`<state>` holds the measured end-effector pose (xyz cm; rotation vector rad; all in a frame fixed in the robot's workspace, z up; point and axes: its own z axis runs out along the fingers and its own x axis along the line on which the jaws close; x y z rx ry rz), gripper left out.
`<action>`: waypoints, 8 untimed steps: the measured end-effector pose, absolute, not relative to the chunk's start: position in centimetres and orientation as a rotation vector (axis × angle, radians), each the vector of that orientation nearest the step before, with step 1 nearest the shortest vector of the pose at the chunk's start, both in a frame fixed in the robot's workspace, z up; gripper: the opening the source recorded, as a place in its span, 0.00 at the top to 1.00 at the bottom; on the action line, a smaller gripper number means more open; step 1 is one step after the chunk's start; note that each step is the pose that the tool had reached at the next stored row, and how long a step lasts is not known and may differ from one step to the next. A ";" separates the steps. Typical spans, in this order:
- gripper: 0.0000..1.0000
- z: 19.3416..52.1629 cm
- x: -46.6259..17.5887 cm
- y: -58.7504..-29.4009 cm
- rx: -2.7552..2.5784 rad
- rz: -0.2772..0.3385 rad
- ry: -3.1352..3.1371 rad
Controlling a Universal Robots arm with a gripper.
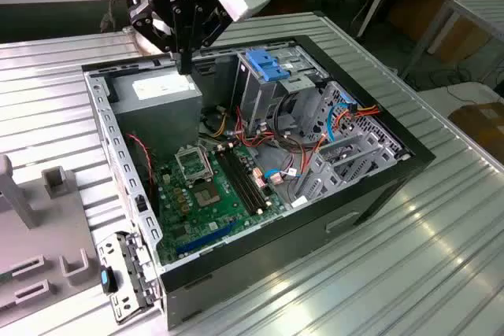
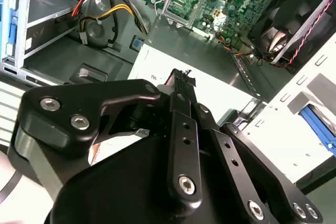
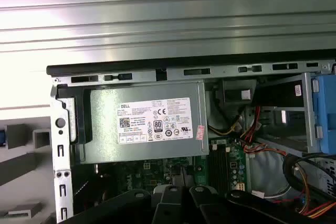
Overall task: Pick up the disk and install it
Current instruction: 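Reach for the disk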
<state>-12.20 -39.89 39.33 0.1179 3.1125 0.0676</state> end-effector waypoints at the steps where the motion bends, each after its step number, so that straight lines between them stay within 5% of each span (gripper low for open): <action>1: 0.89 39.3 -12.2 -39.9 0.118 0.068 3.112; 8: 0.89 39.3 -12.4 -39.9 0.118 0.068 3.112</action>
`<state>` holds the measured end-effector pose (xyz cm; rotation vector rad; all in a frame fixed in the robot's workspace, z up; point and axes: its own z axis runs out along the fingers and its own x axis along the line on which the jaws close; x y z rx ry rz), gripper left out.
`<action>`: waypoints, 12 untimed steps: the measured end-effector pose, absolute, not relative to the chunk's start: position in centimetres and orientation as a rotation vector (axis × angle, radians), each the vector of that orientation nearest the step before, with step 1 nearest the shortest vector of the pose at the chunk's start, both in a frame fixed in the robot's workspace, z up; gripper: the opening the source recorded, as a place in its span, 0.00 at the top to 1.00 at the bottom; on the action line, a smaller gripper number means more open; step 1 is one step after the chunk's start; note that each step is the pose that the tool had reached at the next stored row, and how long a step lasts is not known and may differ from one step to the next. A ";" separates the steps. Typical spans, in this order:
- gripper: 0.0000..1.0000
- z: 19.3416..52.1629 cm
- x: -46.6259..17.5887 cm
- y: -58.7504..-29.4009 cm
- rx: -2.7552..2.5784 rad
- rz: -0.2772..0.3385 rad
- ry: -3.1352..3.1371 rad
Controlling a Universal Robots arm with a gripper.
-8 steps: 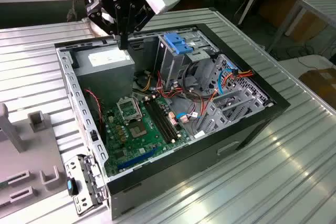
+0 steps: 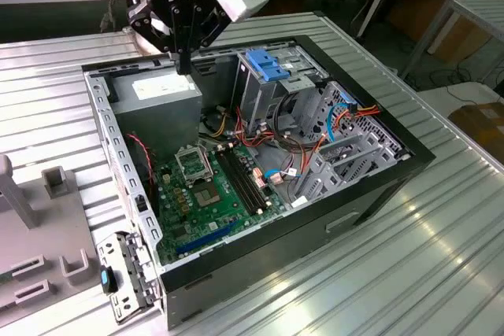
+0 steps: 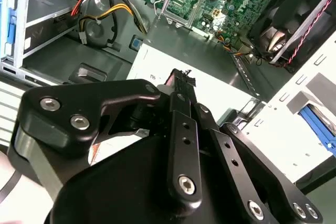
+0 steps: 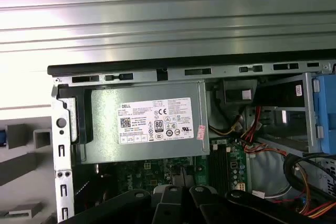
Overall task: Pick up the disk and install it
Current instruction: 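Reach for the disk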
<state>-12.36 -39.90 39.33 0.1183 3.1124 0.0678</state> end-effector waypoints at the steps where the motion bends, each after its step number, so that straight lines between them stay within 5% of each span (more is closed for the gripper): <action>1: 0.89 39.3 -12.9 -39.9 0.118 0.068 3.113; 12: 0.89 39.3 -17.5 -39.9 0.118 0.068 3.113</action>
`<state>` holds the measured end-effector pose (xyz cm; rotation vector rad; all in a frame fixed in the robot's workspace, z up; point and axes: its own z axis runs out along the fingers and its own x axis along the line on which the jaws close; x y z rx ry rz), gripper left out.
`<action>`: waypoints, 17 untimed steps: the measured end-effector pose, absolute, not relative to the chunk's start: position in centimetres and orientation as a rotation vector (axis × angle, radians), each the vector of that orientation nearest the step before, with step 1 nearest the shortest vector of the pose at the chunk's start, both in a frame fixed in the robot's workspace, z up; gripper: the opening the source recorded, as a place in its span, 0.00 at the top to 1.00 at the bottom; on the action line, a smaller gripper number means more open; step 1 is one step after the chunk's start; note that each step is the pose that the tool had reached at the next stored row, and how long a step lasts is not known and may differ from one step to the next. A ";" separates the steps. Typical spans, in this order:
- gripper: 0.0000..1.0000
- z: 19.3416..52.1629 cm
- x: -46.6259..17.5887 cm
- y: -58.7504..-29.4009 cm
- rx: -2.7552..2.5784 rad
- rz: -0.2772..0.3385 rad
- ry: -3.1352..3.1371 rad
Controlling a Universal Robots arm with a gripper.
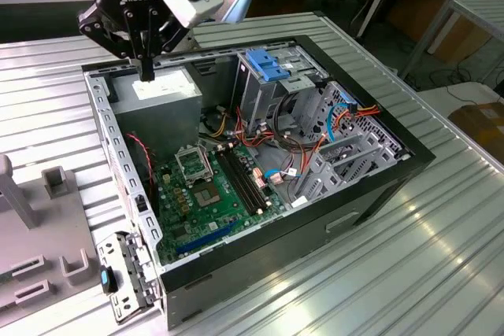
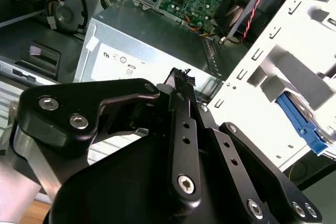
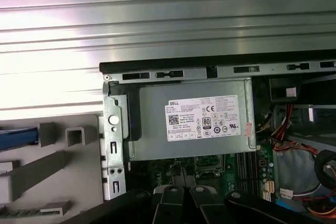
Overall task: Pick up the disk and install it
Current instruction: 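Reach for the disk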
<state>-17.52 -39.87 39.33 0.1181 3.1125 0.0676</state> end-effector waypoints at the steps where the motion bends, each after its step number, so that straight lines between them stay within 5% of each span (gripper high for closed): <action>1: 0.89 39.3 -17.7 -39.9 0.118 0.068 3.113; 17: 0.89 39.3 -21.6 -39.9 0.118 0.068 3.113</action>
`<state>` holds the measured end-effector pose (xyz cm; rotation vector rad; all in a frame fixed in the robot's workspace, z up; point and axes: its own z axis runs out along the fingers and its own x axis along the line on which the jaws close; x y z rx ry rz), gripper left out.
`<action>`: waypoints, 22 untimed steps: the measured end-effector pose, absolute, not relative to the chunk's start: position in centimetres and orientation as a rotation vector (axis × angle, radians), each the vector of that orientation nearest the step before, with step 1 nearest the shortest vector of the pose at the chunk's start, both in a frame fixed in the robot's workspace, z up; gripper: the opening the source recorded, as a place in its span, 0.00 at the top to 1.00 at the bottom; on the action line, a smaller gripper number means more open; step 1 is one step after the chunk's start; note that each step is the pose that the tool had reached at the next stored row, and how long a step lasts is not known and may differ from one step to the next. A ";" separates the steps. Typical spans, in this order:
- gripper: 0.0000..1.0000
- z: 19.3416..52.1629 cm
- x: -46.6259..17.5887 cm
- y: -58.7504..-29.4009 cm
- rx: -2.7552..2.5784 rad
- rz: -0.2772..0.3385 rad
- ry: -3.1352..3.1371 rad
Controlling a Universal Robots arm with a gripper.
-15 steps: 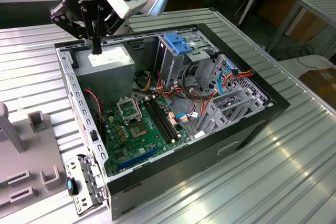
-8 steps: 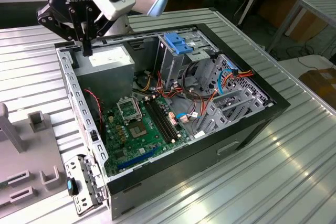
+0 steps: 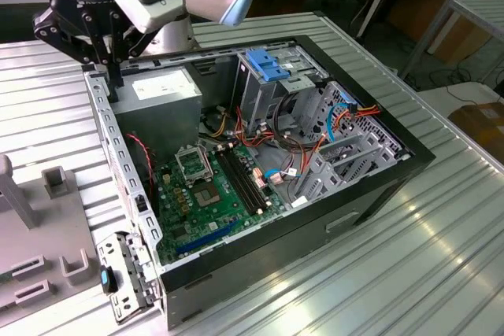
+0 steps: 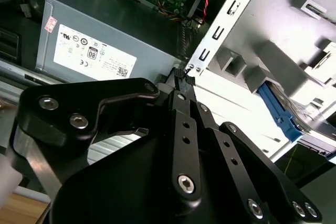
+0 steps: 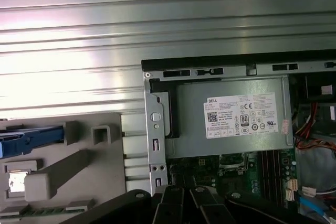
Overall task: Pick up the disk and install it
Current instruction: 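Reach for the disk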
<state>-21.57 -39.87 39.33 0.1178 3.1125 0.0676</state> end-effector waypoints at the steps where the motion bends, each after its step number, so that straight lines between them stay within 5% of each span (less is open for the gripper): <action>1: 0.89 39.3 -21.8 -39.9 0.118 0.068 3.112; 22: 0.89 39.3 -26.3 -39.8 0.118 0.068 3.112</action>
